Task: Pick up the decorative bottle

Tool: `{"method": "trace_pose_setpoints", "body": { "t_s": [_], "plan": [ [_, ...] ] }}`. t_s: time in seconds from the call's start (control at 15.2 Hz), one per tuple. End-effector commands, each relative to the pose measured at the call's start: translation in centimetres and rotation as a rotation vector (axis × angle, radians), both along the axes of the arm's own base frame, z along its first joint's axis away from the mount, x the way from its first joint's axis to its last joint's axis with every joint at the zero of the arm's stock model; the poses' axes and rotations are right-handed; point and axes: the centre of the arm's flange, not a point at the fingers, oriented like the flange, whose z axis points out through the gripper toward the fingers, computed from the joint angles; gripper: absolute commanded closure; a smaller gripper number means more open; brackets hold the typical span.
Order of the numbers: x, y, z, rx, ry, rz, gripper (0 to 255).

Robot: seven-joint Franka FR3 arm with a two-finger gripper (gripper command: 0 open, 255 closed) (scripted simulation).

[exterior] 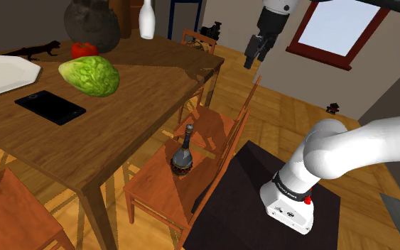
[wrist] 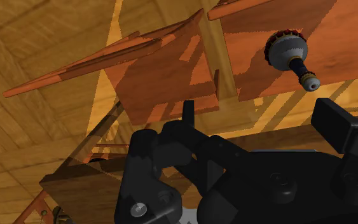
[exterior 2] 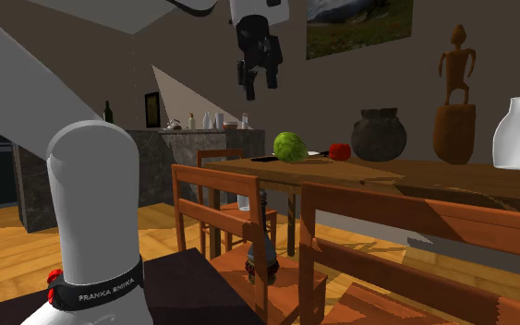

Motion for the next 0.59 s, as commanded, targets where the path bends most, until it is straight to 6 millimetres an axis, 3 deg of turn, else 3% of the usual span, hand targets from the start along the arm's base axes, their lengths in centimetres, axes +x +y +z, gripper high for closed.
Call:
{"method": "trace_pose_setpoints", "body": {
  "t_s": [0.0,0.53],
  "plan": [
    [0.0,0.0,0.0,0.0,0.0,0.0,0],
    [3.4,3.9,-8.9,0.045,0.0,-0.074,0]
  ]
}}
